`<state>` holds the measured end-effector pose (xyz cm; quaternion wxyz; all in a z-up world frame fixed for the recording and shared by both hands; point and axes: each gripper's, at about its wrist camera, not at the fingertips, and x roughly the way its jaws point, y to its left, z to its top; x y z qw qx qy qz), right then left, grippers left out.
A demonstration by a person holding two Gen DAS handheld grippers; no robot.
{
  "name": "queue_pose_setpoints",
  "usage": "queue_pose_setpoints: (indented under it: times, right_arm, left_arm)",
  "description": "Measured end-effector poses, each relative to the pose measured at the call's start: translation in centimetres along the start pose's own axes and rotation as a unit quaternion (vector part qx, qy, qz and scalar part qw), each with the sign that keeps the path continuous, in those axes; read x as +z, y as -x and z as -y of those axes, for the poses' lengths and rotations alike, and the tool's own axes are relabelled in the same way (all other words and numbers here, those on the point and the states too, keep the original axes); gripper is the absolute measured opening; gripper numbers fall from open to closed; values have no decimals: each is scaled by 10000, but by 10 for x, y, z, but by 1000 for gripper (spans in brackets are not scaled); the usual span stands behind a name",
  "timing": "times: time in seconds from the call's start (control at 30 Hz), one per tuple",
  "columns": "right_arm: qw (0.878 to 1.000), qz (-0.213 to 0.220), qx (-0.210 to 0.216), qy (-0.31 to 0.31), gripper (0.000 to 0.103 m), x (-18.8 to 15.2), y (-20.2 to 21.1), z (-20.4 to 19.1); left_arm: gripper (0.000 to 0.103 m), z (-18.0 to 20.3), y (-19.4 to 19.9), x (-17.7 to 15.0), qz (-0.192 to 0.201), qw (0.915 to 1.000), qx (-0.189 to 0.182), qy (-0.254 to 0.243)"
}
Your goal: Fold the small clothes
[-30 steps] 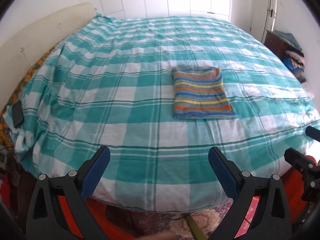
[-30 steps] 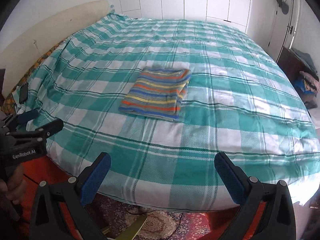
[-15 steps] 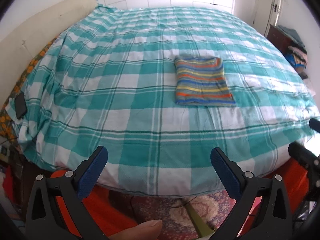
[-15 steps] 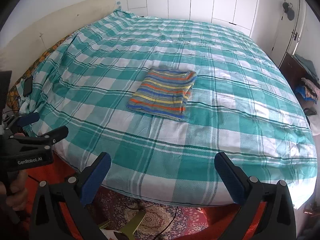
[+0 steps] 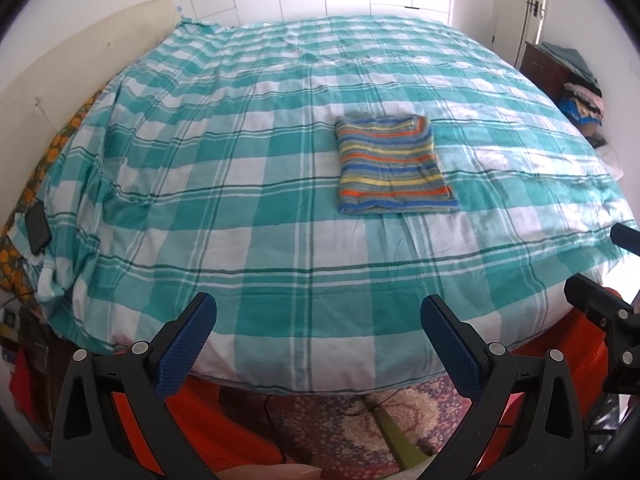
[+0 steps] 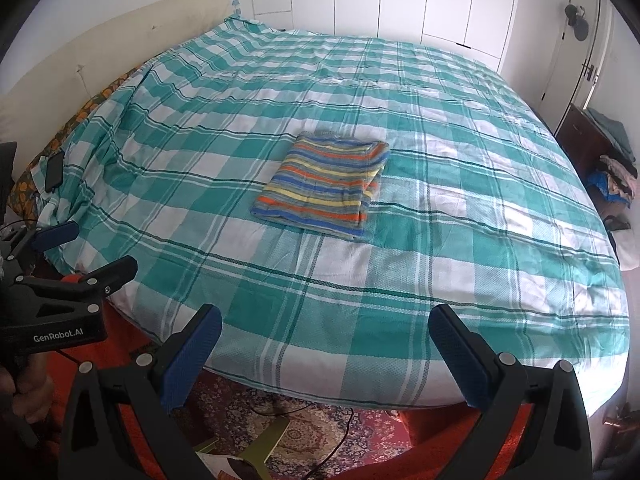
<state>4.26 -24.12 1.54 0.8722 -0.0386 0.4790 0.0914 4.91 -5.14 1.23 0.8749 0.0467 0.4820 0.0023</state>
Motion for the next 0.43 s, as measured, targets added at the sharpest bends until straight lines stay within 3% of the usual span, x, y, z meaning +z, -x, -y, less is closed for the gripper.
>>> queue_pose_setpoints:
  times: [0.43]
  right_arm:
    - [10000, -31, -35, -21, 102, 1, -4, 2]
  left_arm:
    - [102, 2, 4, 3, 135, 9999, -46, -37]
